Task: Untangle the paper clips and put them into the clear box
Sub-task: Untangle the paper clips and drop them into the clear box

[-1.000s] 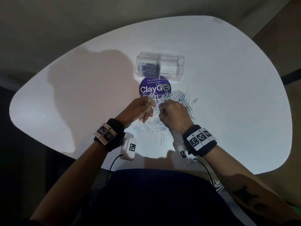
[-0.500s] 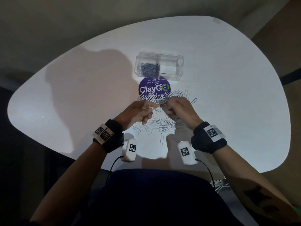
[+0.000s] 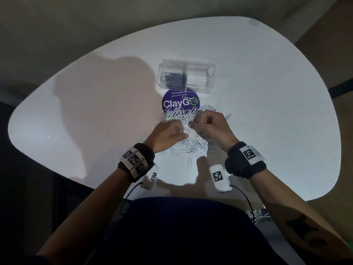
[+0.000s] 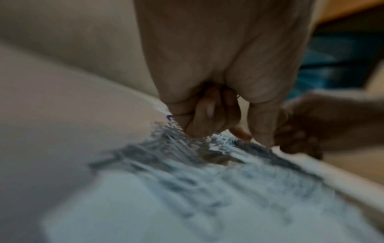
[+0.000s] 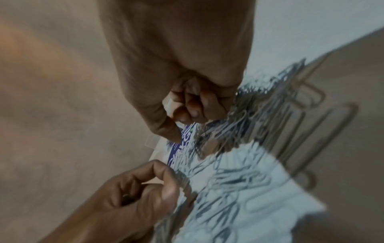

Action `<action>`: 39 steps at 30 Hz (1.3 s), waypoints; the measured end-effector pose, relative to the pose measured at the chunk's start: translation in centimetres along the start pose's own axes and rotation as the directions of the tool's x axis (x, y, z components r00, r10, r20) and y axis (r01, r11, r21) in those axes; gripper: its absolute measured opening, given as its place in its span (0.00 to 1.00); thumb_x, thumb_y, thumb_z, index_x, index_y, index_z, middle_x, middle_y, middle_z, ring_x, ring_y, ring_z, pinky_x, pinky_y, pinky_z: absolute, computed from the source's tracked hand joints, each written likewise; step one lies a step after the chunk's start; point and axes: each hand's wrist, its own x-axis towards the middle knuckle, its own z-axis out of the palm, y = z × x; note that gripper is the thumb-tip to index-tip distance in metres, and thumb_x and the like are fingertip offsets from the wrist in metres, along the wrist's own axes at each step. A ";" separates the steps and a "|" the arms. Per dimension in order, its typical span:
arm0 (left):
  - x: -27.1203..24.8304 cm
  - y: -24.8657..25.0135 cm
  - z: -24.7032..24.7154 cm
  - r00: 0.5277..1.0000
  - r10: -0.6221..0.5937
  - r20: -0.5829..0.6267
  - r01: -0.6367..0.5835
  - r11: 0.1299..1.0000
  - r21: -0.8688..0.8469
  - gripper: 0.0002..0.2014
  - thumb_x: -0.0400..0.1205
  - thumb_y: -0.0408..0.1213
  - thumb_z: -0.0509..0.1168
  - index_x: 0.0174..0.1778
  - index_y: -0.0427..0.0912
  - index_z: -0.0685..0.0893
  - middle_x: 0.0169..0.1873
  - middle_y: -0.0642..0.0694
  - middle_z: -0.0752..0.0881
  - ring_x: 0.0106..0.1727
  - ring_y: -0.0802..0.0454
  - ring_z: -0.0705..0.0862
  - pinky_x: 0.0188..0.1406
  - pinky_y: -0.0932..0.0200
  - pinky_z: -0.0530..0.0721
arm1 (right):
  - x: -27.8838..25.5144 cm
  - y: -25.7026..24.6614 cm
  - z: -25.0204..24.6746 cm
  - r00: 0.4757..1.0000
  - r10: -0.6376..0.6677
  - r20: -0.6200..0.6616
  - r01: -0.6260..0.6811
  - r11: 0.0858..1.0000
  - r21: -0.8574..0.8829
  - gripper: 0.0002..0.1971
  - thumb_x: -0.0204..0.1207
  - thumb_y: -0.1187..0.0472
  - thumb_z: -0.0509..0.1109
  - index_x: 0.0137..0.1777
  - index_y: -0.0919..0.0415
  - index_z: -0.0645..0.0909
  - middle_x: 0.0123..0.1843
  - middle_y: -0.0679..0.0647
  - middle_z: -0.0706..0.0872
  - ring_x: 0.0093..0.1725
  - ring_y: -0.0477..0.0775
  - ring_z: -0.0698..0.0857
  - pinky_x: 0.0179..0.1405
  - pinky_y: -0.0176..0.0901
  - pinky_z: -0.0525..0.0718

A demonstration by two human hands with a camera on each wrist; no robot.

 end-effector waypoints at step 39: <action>0.9 2.5 0.9 1.000 -0.016 -0.002 0.015 0.869 0.494 0.06 0.77 0.38 0.69 0.43 0.40 0.86 0.37 0.43 0.89 0.39 0.43 0.86 0.41 0.54 0.80 | -0.4 0.4 -0.8 0.998 0.057 0.028 -0.059 0.996 0.073 0.20 0.74 0.64 0.77 0.31 0.77 0.74 0.27 0.66 0.76 0.26 0.58 0.71 0.22 0.38 0.74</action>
